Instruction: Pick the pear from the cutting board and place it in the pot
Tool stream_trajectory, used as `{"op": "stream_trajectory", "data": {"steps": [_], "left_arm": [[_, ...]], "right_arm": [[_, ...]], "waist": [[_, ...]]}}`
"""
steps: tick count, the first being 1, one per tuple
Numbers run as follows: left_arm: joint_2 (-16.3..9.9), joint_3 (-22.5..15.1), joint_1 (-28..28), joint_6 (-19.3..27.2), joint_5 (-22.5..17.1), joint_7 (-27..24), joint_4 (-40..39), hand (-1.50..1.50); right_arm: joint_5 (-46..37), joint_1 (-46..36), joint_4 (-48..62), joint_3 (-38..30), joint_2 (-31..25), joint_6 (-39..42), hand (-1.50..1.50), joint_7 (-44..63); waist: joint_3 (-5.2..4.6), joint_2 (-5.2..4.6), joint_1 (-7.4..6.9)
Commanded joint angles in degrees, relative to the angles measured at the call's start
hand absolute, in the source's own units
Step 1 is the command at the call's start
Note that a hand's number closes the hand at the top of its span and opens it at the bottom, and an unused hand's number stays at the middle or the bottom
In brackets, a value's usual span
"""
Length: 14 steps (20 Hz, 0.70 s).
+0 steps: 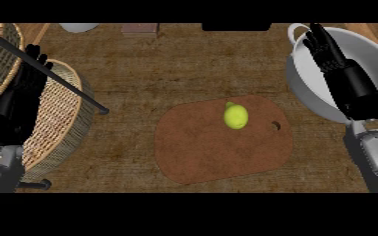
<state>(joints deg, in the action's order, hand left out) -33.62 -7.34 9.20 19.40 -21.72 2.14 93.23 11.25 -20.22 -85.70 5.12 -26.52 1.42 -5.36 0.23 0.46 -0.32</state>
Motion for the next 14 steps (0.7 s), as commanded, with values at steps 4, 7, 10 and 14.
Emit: {"op": "stream_trajectory", "data": {"steps": [4, 7, 10, 14], "left_arm": [[10.3, -5.4, -3.8, 3.2, 5.3, -7.5, 0.4, 0.00], [10.1, -4.6, -5.0, 2.6, 3.2, -6.9, -0.1, 0.00], [14.5, -7.7, -6.2, 3.1, 4.7, -10.2, -2.2, 0.00], [16.6, -9.0, -8.2, 2.7, 6.1, -13.1, -3.0, 0.00]], "right_arm": [[-0.1, -6.4, 1.4, -3.9, -2.3, 5.5, 1.50, -7.3], [-16.8, -3.2, 4.1, -3.2, -17.4, 1.1, 1.50, -0.9], [-18.0, -0.1, 5.2, -3.1, -4.6, -12.5, -1.50, -0.9], [-18.8, 4.7, -2.2, 1.7, 2.5, -14.2, -1.50, -8.4]], "waist": [[-0.24, -0.60, -0.17], [-1.35, -0.97, 2.43], [-0.33, -0.84, 1.22], [-0.26, -0.46, 1.12]]}}
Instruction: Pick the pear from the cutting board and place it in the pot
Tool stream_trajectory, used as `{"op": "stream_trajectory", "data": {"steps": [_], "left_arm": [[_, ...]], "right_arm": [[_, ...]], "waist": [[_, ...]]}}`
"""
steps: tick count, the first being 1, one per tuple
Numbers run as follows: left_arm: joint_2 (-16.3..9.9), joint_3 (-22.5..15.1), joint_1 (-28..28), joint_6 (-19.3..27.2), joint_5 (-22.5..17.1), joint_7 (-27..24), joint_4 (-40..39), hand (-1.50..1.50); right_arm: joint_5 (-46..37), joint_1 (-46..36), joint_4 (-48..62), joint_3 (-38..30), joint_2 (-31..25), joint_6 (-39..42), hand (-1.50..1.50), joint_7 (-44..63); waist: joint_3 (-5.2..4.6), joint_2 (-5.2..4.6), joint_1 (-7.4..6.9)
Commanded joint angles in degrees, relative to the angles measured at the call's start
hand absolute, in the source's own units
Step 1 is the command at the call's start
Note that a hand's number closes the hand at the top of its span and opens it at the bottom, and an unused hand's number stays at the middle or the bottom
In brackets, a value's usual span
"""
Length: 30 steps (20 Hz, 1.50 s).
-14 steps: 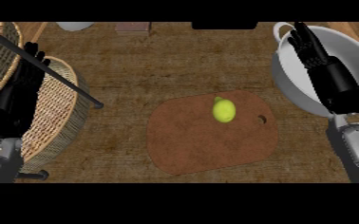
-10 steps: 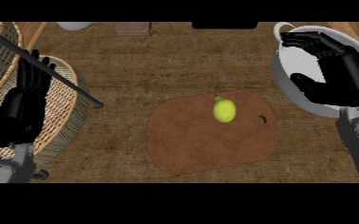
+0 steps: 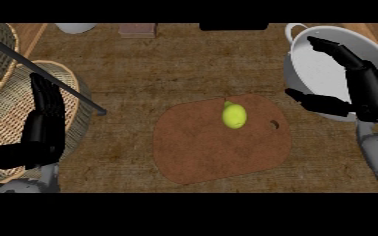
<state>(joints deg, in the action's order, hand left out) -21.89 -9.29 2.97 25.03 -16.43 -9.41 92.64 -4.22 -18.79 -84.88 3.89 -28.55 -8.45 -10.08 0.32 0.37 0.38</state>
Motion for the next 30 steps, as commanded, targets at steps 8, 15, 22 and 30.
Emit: {"op": "stream_trajectory", "data": {"steps": [8, 15, 22, 30], "left_arm": [[5.1, -5.1, -2.1, -3.1, 0.8, -2.1, -3.1, 0.00], [5.4, -6.6, -3.6, -3.9, 1.0, -2.4, -1.3, 0.00], [4.8, -6.1, -2.9, -4.7, 1.7, -0.8, -1.5, 0.00], [6.9, -5.3, 0.1, -3.7, 3.7, 3.5, -1.2, 0.00]], "right_arm": [[-11.5, 3.5, -15.7, 11.6, -1.5, 2.3, -1.50, 17.1], [-15.9, -3.4, -13.7, 21.9, -7.2, 19.4, -1.50, 35.8], [-17.2, -10.0, -11.1, 27.7, 4.5, 24.1, -1.50, 52.6], [-19.2, -13.4, 0.4, 24.8, 7.7, 30.7, -1.50, 52.5]], "waist": [[-0.55, -0.11, 0.77], [-0.72, -0.36, -0.90], [-0.39, -0.38, -0.84], [-0.34, -0.47, -0.86]]}}
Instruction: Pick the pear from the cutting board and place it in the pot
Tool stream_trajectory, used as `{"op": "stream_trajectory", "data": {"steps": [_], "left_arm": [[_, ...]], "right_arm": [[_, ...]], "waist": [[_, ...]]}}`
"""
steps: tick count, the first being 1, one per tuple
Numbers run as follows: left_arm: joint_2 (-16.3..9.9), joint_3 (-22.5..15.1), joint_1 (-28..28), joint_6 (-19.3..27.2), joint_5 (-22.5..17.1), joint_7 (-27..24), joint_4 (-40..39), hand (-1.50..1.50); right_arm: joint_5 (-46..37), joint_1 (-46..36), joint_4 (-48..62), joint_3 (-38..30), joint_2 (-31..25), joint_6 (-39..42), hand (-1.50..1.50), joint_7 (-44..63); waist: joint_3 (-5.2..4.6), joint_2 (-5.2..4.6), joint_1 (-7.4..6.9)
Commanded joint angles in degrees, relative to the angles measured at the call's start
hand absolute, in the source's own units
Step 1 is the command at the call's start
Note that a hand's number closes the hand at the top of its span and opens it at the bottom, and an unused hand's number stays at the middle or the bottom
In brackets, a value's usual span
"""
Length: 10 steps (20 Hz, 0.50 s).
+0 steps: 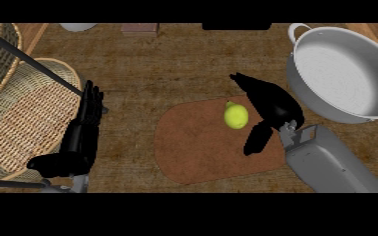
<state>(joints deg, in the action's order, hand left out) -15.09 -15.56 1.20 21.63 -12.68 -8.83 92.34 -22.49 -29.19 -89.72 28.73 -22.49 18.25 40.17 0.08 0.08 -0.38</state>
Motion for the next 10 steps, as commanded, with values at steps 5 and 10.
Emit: {"op": "stream_trajectory", "data": {"steps": [5, 10], "left_arm": [[2.1, 0.0, -3.2, -1.2, 2.7, 0.2, 1.1, 0.00], [1.4, 5.8, 0.0, -6.5, 0.7, -1.4, -3.8, 0.00]], "right_arm": [[-5.1, 0.2, 7.4, -1.3, 6.7, 3.9, -1.50, 1.2], [-8.8, 0.9, 13.0, -4.7, 6.7, 5.0, -1.50, -6.8]], "waist": [[-0.08, -0.06, 0.01], [-0.09, -0.12, 0.12]]}}
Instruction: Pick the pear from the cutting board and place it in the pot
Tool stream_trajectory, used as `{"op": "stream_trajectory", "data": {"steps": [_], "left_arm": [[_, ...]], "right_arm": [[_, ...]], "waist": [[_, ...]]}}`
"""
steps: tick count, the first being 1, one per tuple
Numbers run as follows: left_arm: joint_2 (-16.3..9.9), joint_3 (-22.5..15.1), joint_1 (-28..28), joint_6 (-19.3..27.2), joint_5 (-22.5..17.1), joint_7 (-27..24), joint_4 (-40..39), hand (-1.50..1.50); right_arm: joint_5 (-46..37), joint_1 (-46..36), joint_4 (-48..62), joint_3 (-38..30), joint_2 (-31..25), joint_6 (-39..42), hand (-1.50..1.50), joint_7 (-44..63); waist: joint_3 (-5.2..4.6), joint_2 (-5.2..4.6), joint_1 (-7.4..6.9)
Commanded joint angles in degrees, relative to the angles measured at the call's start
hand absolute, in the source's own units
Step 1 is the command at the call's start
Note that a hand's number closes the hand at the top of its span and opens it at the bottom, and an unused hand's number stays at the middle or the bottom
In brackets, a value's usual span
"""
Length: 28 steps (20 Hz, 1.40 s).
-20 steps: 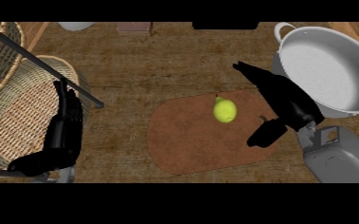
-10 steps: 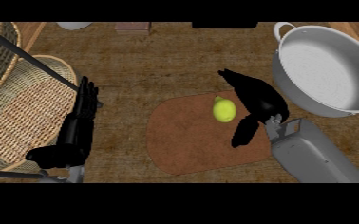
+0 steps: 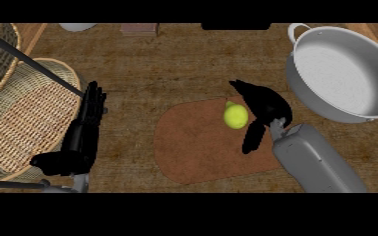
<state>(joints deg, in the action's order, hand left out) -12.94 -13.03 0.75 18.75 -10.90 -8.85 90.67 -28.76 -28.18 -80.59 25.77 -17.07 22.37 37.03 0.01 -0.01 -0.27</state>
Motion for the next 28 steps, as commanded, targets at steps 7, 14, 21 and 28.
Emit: {"op": "stream_trajectory", "data": {"steps": [7, 14, 21, 28], "left_arm": [[1.8, 4.5, -0.1, -4.8, 0.9, 0.1, -1.9, 0.00], [3.8, 4.4, -1.3, -5.8, 3.2, 0.3, -1.2, 0.00], [5.1, 4.2, -1.6, -6.1, 4.8, -0.7, -1.2, 0.00], [6.0, 5.9, -1.0, -6.6, 6.4, 2.0, 1.3, 0.00]], "right_arm": [[-10.8, 3.5, 5.6, -2.2, 5.3, -1.5, -1.50, -6.6], [-14.0, -1.6, 14.7, -6.3, 10.4, -1.9, -1.50, -8.5], [-21.9, -1.2, 16.5, -4.6, 9.1, -11.9, 1.50, -17.8], [-25.3, 0.5, 14.5, -7.6, 10.2, -12.2, 1.50, -20.9]], "waist": [[-0.01, 0.00, 0.03], [-0.01, -0.06, -0.16], [0.00, -0.11, -0.37], [-0.01, 0.04, 0.07]]}}
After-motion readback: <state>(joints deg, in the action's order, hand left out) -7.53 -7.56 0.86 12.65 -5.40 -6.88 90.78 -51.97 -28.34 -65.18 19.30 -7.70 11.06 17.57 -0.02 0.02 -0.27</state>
